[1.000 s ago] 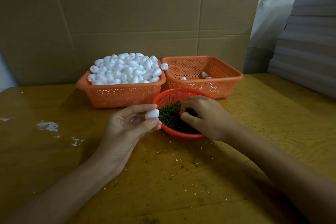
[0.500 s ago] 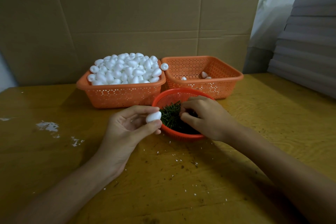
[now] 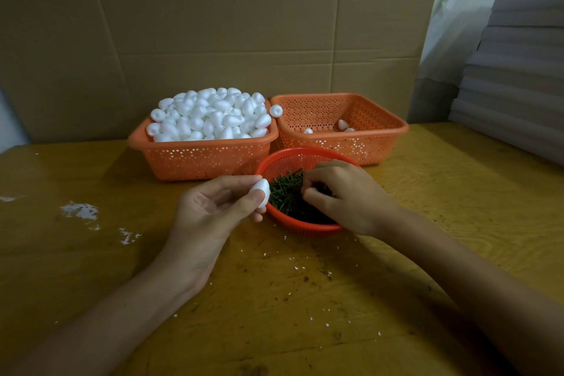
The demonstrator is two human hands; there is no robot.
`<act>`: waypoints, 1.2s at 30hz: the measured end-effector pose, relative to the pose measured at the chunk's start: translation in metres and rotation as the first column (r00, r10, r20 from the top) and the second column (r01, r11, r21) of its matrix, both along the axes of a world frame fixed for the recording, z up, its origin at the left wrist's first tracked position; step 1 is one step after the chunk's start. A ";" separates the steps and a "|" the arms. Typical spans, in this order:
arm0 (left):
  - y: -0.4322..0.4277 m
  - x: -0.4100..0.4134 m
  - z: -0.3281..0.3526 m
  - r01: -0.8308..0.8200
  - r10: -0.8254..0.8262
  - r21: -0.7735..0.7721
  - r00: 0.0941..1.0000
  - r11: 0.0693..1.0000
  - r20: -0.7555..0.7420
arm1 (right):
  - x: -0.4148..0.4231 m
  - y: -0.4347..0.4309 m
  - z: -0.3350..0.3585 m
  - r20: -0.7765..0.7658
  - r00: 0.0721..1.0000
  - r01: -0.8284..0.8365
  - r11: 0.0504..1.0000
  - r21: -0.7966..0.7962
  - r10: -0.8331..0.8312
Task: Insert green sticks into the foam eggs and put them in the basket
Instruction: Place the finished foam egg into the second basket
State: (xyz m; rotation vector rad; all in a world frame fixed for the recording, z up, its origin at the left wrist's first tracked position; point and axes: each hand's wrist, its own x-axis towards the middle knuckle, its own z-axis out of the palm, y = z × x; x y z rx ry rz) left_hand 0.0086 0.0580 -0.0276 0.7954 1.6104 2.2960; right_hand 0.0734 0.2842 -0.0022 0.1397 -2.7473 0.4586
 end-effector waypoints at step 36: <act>-0.004 -0.008 -0.001 0.175 -0.195 0.168 0.974 0.970 0.116 | 0.000 -0.001 0.001 0.006 1.000 0.002 1.000 0.002 -0.002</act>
